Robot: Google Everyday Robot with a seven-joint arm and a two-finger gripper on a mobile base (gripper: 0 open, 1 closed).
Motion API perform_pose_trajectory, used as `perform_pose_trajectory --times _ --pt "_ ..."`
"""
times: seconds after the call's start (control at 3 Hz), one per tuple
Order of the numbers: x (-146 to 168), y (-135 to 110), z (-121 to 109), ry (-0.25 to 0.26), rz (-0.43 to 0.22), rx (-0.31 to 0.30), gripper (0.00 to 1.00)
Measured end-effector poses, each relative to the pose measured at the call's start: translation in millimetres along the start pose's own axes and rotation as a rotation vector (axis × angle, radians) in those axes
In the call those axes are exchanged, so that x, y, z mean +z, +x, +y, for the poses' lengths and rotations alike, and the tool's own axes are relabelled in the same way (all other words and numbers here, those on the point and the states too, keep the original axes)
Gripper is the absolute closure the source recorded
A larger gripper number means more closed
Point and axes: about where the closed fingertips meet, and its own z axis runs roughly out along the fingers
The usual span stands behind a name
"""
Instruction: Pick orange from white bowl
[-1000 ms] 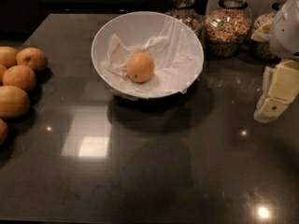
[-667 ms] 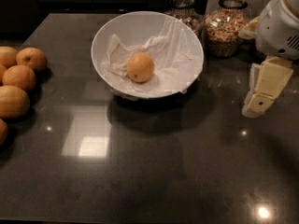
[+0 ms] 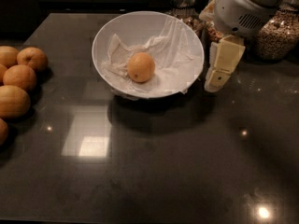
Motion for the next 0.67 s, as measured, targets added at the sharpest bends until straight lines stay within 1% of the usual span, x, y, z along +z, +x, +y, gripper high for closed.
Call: perform_pose_trajectory --times 0.33,0.67 --pt "19.3 -32.9 -24.6 -0.019 -0.086 -0.043 0.0" --pt "19.3 -32.9 -24.6 -0.019 -0.086 -0.043 0.0"
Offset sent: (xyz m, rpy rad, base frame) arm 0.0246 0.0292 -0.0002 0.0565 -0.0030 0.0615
